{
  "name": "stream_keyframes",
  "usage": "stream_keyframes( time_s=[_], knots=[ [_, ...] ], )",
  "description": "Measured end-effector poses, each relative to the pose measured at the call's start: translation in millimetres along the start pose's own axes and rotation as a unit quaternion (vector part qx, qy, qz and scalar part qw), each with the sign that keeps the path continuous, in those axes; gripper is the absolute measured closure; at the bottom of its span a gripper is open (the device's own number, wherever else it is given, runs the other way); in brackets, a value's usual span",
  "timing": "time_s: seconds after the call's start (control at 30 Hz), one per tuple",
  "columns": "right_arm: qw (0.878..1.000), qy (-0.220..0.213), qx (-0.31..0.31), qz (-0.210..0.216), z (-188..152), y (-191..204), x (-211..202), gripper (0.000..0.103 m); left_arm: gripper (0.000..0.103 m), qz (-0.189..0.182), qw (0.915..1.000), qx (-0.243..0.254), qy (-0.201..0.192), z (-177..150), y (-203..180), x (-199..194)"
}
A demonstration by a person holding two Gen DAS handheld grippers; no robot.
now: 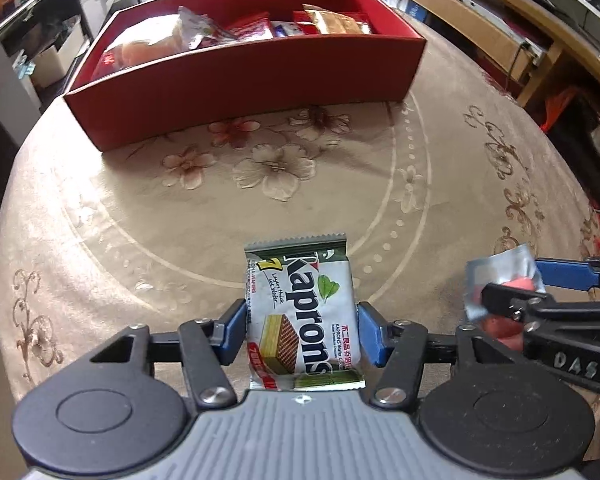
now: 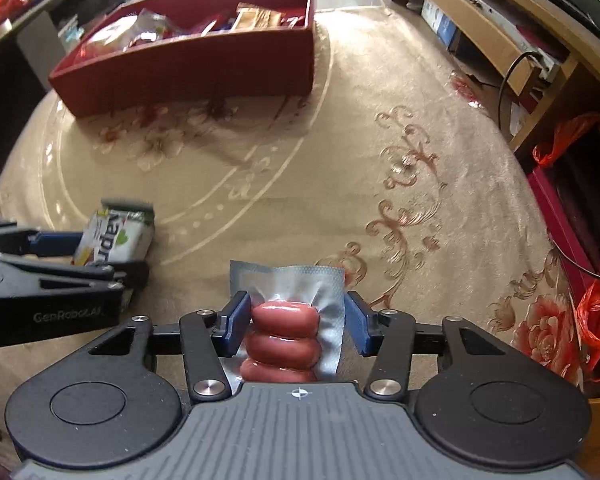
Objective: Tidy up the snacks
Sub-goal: 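Lift the Kaprons wafer and sausage pack and carry them over the red box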
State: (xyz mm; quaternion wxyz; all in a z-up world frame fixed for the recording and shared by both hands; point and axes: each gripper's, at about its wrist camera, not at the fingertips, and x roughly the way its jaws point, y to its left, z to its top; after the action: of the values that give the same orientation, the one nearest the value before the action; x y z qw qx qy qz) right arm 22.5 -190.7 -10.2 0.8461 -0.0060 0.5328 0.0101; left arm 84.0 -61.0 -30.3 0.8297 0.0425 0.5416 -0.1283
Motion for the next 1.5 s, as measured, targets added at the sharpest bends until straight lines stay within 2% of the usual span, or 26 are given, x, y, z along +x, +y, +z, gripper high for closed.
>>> stream_keyframes(
  time_s=[0.07,0.1,0.13,0.17,0.2,0.23,0.27,0.33,0.4,0.43,0.5,0.53,0.63,0.73,1.03,1.3,1.5],
  knots=[
    [1.000,-0.002,0.005,0.003,1.2,-1.0,0.0,0.048,0.050,-0.005,1.0000,-0.006,0.001,0.5,2.3,-0.6],
    [1.000,-0.006,0.008,0.003,1.9,-1.6,-0.7,0.057,0.050,-0.005,1.0000,-0.009,-0.001,0.8,3.0,-1.5],
    [1.000,-0.008,0.016,0.009,3.3,-3.8,-1.6,0.073,0.050,-0.006,0.9999,-0.009,-0.003,1.3,3.2,-2.6],
    [0.999,-0.006,0.025,0.019,5.5,-7.5,-1.7,0.080,0.050,-0.008,0.9999,-0.009,-0.003,2.0,3.2,-3.3],
    [0.999,-0.002,0.033,0.029,7.5,-11.1,-1.1,0.079,0.050,-0.010,0.9999,-0.008,-0.003,2.5,2.6,-3.4],
    [0.999,0.003,0.037,0.032,8.7,-13.3,1.1,0.072,0.050,-0.010,0.9999,-0.008,-0.002,2.2,2.2,-2.6],
    [0.999,0.003,0.042,0.028,8.3,-14.3,3.0,0.050,0.050,-0.010,0.9999,-0.008,0.001,1.7,1.6,-0.9],
    [0.999,0.017,0.046,0.015,5.5,-13.7,4.6,0.030,0.050,-0.008,1.0000,-0.003,0.005,0.3,-0.3,1.3],
    [0.999,0.014,0.035,0.024,-2.5,-9.2,-3.1,0.032,0.050,-0.009,0.9999,0.003,0.005,0.2,-2.5,0.9],
    [0.999,0.011,0.023,0.030,-6.1,-5.8,-7.5,0.030,0.050,-0.013,0.9999,0.003,0.006,0.5,-2.6,1.1],
    [0.999,0.010,-0.004,0.039,-10.6,2.5,-9.3,0.019,0.050,-0.015,0.9999,0.004,0.008,-0.2,-2.4,0.9],
    [0.999,0.014,-0.018,0.040,-12.7,7.6,-7.1,0.017,0.050,-0.016,0.9998,0.005,0.009,-0.6,-1.9,0.8],
    [0.997,0.042,-0.059,0.042,-16.4,21.8,6.8,0.020,0.050,-0.018,0.9998,0.009,0.009,-3.4,-0.4,-0.2],
    [0.994,0.040,-0.100,0.007,-19.3,34.5,15.2,0.027,0.050,-0.020,0.9997,0.009,0.011,-4.1,0.8,0.0],
    [0.999,0.012,-0.051,0.009,-16.4,16.6,-2.5,0.029,0.050,-0.035,0.9992,-0.002,0.016,-0.8,5.6,-1.0],
    [1.000,-0.012,-0.026,0.010,-3.0,5.2,-10.4,0.029,0.050,-0.003,0.9999,0.010,0.001,-3.1,-3.7,2.6],
    [0.999,-0.031,-0.023,0.017,3.7,3.8,-20.4,0.029,0.051,-0.003,1.0000,0.001,-0.002,-3.4,-1.7,-1.2]
  ],
)
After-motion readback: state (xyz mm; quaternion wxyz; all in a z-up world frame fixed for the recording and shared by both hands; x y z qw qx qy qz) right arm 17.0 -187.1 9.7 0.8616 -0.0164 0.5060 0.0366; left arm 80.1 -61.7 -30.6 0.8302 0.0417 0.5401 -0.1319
